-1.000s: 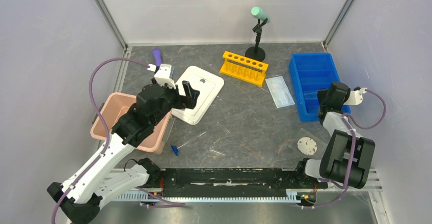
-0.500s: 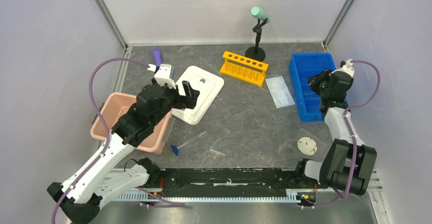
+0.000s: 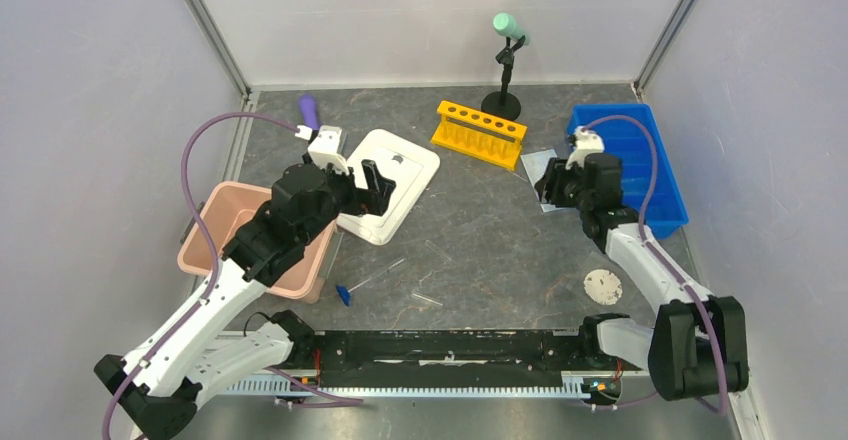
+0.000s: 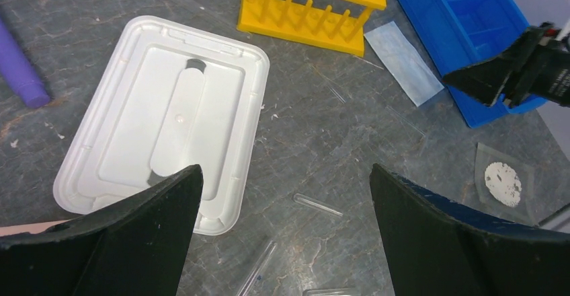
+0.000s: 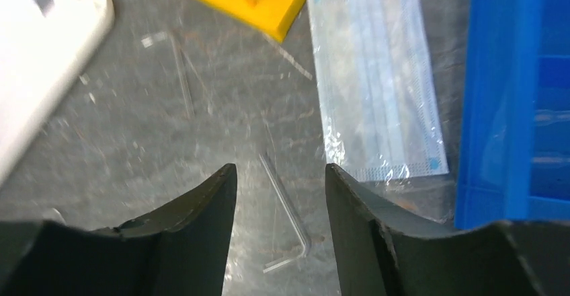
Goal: Organize the chemistry lab equipment
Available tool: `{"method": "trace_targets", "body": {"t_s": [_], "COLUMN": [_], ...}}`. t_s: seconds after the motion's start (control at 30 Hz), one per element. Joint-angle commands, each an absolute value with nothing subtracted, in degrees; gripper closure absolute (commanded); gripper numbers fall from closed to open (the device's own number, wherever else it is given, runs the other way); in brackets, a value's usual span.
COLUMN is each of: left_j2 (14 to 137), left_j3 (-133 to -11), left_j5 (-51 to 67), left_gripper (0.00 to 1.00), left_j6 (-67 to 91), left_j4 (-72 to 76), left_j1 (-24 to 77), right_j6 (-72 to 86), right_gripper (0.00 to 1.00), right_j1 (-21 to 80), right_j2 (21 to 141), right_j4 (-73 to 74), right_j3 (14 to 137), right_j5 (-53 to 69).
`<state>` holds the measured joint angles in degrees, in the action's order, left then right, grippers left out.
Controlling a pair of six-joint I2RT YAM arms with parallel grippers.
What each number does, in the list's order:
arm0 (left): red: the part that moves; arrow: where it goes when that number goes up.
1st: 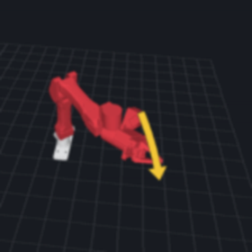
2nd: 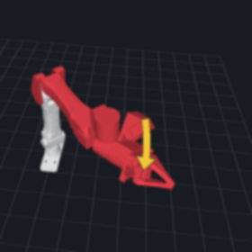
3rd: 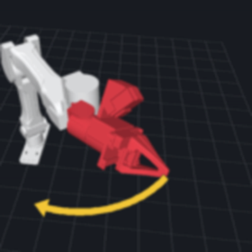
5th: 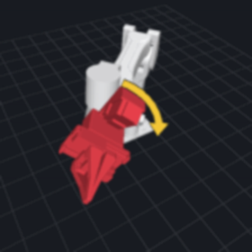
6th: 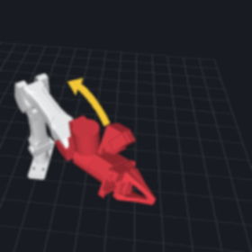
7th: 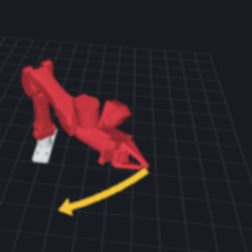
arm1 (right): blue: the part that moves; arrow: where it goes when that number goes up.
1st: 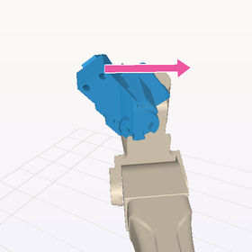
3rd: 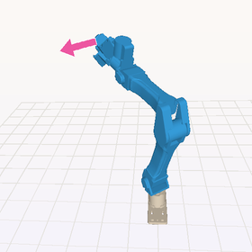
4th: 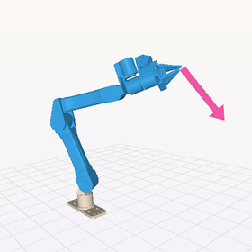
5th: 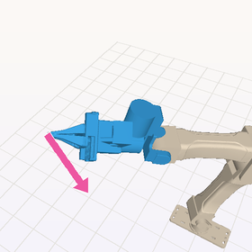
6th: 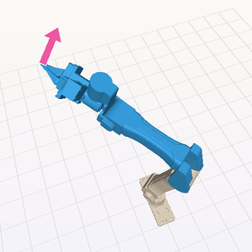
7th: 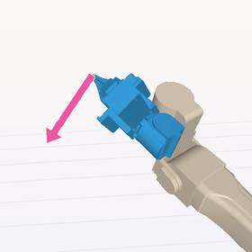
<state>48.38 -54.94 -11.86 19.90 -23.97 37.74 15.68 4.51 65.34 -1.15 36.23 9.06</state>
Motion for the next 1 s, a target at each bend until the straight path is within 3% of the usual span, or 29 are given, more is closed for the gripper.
{"method": "trace_targets", "body": {"t_s": [0.0,0.37,0.97], "left_j2": [50.4,51.8,51.2], "left_j3": [-58.0,-57.7,-55.9], "left_j5": [-6.3,-5.4,-8.0], "left_gripper": [0.00,0.00,0.00], "left_j6": [22.2,19.2,18.0], "left_j4": [-25.8,-31.7,-31.0], "left_j1": [37.9,37.9,37.9], "right_j6": [4.8,-4.6,-5.7], "right_gripper": [0.42,0.50,0.58], "right_j1": [9.9,18.1,18.7], "right_j2": [69.7,85.1,91.4], "right_j4": [7.7,17.7,18.1], "right_j3": [41.3,52.1,51.8], "right_j5": [1.9,-2.6,-3.0]}}
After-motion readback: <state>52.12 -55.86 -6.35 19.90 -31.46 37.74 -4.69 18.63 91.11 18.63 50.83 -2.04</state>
